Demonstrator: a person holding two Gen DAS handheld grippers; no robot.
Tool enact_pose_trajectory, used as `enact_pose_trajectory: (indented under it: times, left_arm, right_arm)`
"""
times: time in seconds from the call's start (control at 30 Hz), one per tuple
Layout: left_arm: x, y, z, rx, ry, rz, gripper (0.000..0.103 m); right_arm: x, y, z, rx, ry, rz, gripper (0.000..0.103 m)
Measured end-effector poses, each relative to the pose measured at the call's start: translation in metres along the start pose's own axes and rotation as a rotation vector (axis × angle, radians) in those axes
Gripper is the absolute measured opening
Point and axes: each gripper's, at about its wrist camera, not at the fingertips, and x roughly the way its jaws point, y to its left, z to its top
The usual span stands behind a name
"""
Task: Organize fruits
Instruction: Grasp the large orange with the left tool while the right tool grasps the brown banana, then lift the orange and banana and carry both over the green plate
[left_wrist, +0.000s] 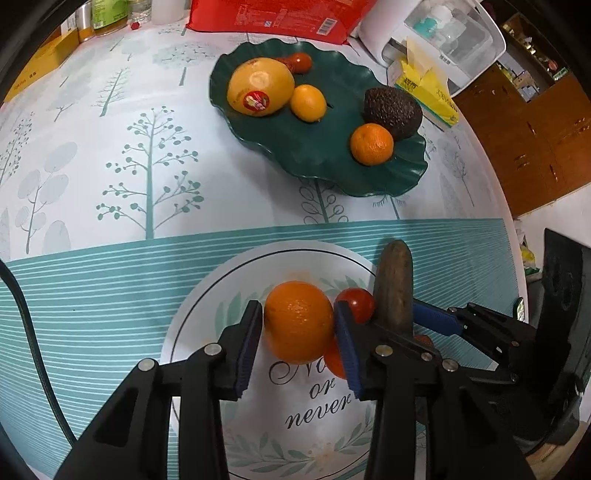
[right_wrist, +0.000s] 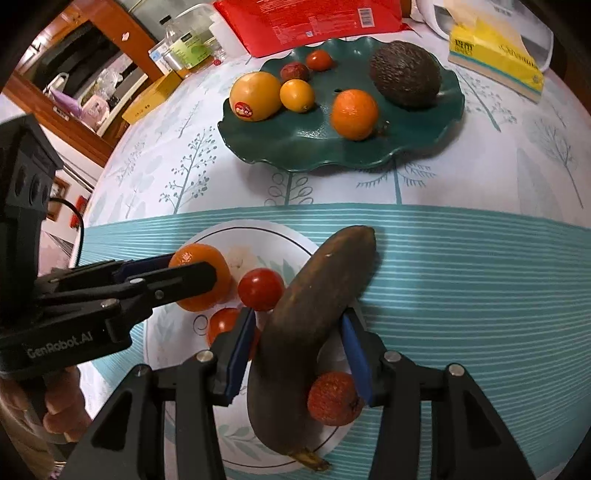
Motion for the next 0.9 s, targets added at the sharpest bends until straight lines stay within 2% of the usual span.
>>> enact_pose_trajectory:
  times: [0.13, 0.43, 0.6, 0.9]
  left_arm:
    - [0.010, -0.010, -0.002, 0.021, 0.017, 0.053, 0.040]
    - [0.001, -0.006, -0.011, 0.024, -0.002, 0.072, 0.036]
    - [-0.030, -0.014, -0.017, 0.025, -0.054, 0.074, 0.036]
    - [-0.113, -0.037, -0.026, 0.058, -0.179, 0.112, 0.036]
  right_arm:
    - [-0.003, 0.001, -0.001, -0.008, -0.006, -0.014, 0.039]
    - [-0.016, 0.000, -0.008, -0.003, -0.013, 0.027, 0.036]
    - [-0.034, 0.004, -0.008, -0.018, -0.041, 0.064, 0.035]
    - [-0.090, 0.021, -0.001, -0.085, -0.122, 0.135, 0.033]
